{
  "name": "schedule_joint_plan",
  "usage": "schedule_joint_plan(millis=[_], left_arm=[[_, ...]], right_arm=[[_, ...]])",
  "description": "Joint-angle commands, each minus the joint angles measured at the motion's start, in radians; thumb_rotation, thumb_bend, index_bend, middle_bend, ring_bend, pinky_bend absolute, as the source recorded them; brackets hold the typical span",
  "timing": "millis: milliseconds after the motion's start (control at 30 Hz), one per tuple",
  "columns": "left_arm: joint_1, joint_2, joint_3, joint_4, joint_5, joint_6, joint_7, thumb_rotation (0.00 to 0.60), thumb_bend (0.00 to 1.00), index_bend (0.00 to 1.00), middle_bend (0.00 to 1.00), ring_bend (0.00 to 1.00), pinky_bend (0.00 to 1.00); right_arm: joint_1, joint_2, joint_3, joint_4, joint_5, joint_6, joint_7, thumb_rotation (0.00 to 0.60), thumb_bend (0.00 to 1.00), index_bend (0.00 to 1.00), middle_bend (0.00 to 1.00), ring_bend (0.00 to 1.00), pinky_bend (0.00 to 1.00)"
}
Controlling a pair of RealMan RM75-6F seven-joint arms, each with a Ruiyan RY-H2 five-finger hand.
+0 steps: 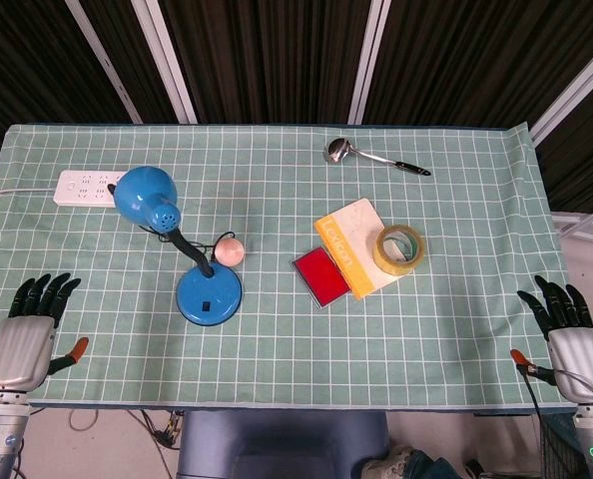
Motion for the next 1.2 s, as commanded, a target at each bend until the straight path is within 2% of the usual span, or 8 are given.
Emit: schedule_joint_plan(millis=[33, 633, 700, 800, 867, 967, 1067, 1200], left_arm=[[0.000, 0.001, 0.000, -0.001, 0.000, -0.003, 0.000, 0.600, 0.26, 0.10, 0.07, 0.00, 0.03], [0.002, -0.013, -0.006, 0.016, 0.026, -0.001, -0.002, 0.600, 0.29, 0.10, 0.09, 0.02, 0.04], [-0.001, -0.016, -0.005, 0.021, 0.036, -0.005, -0.005, 0.600, 0.31, 0.10, 0.12, 0.06, 0.10], [-0.010, -0.033, -0.013, 0.039, 0.062, -0.005, -0.022, 0.600, 0.38, 0.11, 0.25, 0.20, 0.30], [-0.019, -0.054, -0.025, 0.062, 0.085, 0.002, -0.042, 0.600, 0.45, 0.15, 0.40, 0.34, 0.48], [-0.047, -0.101, -0.046, 0.097, 0.120, -0.008, -0.063, 0.600, 0.52, 0.21, 0.58, 0.49, 0.65], [-0.089, -0.156, -0.047, 0.139, 0.140, -0.066, -0.061, 0.600, 0.53, 0.24, 0.65, 0.56, 0.72], [-0.145, -0.207, -0.038, 0.166, 0.093, -0.192, -0.026, 0.600, 0.59, 0.26, 0.73, 0.63, 0.75]], right_arm=[[0.000, 0.000, 0.000, -0.001, 0.000, 0.000, 0.000, 0.600, 0.24, 0.17, 0.04, 0.06, 0.00], [-0.002, 0.000, 0.001, -0.009, 0.014, -0.004, -0.011, 0.600, 0.24, 0.17, 0.04, 0.06, 0.00], [-0.003, 0.000, 0.001, -0.011, 0.016, -0.004, -0.013, 0.600, 0.24, 0.17, 0.04, 0.06, 0.00], [-0.006, -0.002, 0.003, -0.014, 0.028, -0.005, -0.026, 0.600, 0.24, 0.17, 0.04, 0.06, 0.00], [-0.007, -0.003, 0.004, -0.018, 0.034, -0.008, -0.032, 0.600, 0.24, 0.17, 0.04, 0.06, 0.00], [-0.005, 0.000, 0.000, -0.022, 0.029, -0.013, -0.032, 0.600, 0.24, 0.17, 0.04, 0.06, 0.00], [-0.004, 0.001, -0.002, -0.021, 0.024, -0.014, -0.036, 0.600, 0.24, 0.17, 0.04, 0.06, 0.00], [-0.006, 0.003, -0.001, -0.023, 0.028, -0.014, -0.033, 0.600, 0.24, 0.17, 0.04, 0.06, 0.00]])
